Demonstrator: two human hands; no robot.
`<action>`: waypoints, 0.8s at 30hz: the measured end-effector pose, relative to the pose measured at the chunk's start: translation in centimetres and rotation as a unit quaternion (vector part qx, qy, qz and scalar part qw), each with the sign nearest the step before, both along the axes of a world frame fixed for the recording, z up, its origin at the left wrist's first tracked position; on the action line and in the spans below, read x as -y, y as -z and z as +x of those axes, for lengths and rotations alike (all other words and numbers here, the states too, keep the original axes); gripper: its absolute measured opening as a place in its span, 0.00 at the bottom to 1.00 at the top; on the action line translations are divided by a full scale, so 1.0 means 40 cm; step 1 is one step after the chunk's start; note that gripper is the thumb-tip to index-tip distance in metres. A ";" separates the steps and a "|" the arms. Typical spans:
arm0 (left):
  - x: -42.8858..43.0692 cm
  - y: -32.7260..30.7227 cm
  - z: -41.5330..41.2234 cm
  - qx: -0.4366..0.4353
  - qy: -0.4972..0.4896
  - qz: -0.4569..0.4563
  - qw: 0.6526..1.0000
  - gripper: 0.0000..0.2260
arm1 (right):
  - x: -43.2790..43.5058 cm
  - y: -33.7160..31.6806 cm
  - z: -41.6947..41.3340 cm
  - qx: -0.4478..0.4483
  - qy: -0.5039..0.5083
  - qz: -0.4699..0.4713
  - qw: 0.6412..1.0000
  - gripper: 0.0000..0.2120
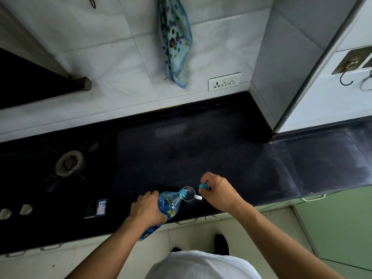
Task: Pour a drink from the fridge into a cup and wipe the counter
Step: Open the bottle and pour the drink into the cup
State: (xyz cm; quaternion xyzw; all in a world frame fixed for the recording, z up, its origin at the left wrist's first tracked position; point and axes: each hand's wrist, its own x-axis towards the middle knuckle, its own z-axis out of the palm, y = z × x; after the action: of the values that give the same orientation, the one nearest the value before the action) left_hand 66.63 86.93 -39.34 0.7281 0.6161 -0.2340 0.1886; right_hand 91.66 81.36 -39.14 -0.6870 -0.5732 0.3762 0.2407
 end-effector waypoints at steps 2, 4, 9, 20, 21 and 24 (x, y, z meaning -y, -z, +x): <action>0.001 0.004 -0.003 0.008 -0.009 -0.002 1.000 0.38 | 0.001 0.000 0.002 0.000 -0.001 -0.002 1.000 0.07; 0.003 0.006 -0.005 0.019 -0.019 -0.002 1.000 0.37 | 0.002 0.002 0.004 0.000 -0.003 -0.004 1.000 0.07; 0.005 0.005 -0.009 0.044 -0.053 0.007 0.998 0.31 | 0.002 0.006 0.006 0.003 -0.005 -0.009 1.000 0.07; 0.015 0.014 -0.011 0.060 -0.074 -0.009 0.995 0.32 | 0.000 0.007 0.005 0.013 -0.017 -0.016 1.000 0.06; 0.015 0.014 -0.012 0.064 -0.077 -0.009 0.995 0.31 | 0.001 0.007 0.004 0.013 -0.018 -0.017 1.000 0.06; 0.014 0.013 -0.014 0.079 -0.085 -0.008 0.993 0.30 | -0.001 0.012 0.001 0.015 -0.023 -0.016 0.999 0.06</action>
State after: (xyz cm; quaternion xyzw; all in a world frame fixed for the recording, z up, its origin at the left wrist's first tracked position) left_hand 66.05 86.38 -39.87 0.6877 0.6572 -0.1633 0.2618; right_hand 91.71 81.39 -39.64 -0.6828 -0.5864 0.3805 0.2124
